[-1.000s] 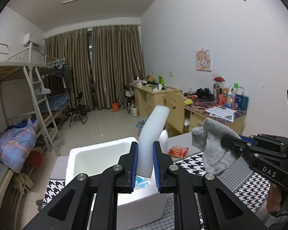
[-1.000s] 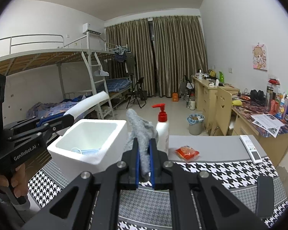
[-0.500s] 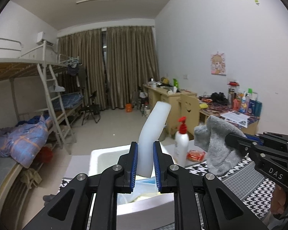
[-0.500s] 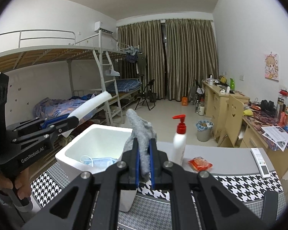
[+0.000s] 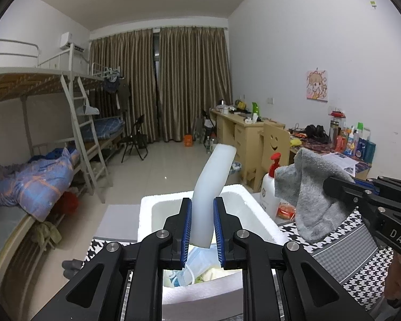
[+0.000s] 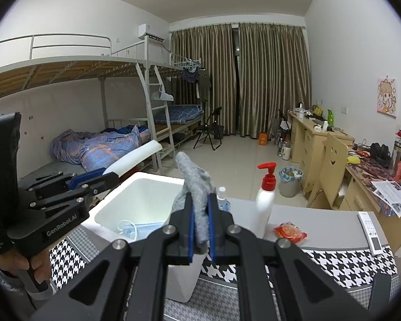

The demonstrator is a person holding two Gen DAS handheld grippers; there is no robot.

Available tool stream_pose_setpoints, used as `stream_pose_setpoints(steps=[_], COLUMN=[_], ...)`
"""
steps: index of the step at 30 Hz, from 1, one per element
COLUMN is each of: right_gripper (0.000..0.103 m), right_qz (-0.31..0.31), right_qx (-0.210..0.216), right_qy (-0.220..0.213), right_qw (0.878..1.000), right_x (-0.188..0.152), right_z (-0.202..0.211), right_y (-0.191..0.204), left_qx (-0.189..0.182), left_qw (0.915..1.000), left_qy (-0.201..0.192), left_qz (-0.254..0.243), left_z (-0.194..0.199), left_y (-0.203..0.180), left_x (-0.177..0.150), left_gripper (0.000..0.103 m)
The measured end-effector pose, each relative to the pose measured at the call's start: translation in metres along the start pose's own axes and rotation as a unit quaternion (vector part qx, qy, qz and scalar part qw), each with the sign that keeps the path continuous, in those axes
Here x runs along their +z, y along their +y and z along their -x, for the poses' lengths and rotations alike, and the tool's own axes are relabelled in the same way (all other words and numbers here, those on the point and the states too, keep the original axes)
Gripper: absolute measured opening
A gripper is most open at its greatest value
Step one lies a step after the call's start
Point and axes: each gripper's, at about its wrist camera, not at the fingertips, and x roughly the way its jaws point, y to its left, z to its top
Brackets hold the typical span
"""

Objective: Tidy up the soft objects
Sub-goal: 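Open the left tool to drop the foam roller into the box, then lower the grey sock into the box and open the right tool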

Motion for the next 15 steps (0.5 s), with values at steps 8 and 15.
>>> stream_pose_setpoints(steps=[8,15], right_gripper=[0.011,0.011], right_qz=[0.001,0.004], right_qx=[-0.001,0.0], right_qy=[0.002,0.005], right_qw=[1.0,1.0], right_x=[0.003,0.004], right_z=[-0.002,-0.005], right_y=[0.001,0.004], left_qx=[0.001,0.008], left_qw=[0.9998,0.9997], left_qy=[0.019,0.012], left_qz=[0.003,0.017], left_z=[-0.013,-0.008], left_y=[0.006,0.017], left_x=[-0.004,-0.006], left_gripper=[0.026,0.07])
